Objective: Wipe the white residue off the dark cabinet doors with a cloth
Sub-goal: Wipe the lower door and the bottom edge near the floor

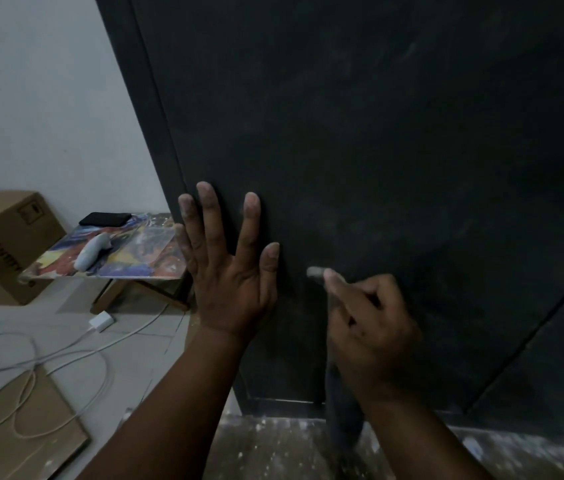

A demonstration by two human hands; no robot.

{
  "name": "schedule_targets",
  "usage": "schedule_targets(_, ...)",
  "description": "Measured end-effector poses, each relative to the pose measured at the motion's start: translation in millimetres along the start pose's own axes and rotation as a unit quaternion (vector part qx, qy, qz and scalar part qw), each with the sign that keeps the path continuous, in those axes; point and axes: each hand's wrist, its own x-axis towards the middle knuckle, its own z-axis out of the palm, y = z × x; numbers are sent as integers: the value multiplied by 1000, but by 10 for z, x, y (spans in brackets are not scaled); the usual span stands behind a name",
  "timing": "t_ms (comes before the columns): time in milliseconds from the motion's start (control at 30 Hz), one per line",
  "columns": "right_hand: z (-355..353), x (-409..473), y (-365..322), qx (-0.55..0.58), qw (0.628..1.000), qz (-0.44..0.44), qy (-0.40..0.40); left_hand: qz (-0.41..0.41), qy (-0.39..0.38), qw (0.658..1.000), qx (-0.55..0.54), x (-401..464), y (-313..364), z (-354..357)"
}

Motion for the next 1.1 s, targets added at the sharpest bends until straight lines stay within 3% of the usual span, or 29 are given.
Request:
schedule_targets(133,-30,454,-107,-13,993,-42,105,10,1,1000,2,45,28,11)
schedule_targets(233,64,550,-221,-8,990,-37,133,3,4,1000,4,52,64,24)
schedule_targets(400,87,77,-114,-5,999,-43,5,1,3,1000,6,49,62,27)
schedule_targets(533,-74,-94,94,29,994,98,-43,24,-3,1000,13,39,71,19)
schedule_targets(733,-236,448,127,6,992,0,128,41,-11,999,13,75,221,25)
schedule_targets(800,-179,521,91,2,989,-10,148,34,-17,999,10,103,308,26)
schedule_targets(867,-109,415,80,11,993,-18,118,35,-20,999,7,147,401,24)
schedule_targets(967,-112,73,140,1,1000,-19,-1,93,-15,996,9,248,520,33)
schedule_targets(1033,-179,-89,253,26,998,43,-47,122,-8,992,11,327,577,48)
schedule_targets(1100,-290,-67,359,77,987,136,-35,126,-4,992,14,381,611,74)
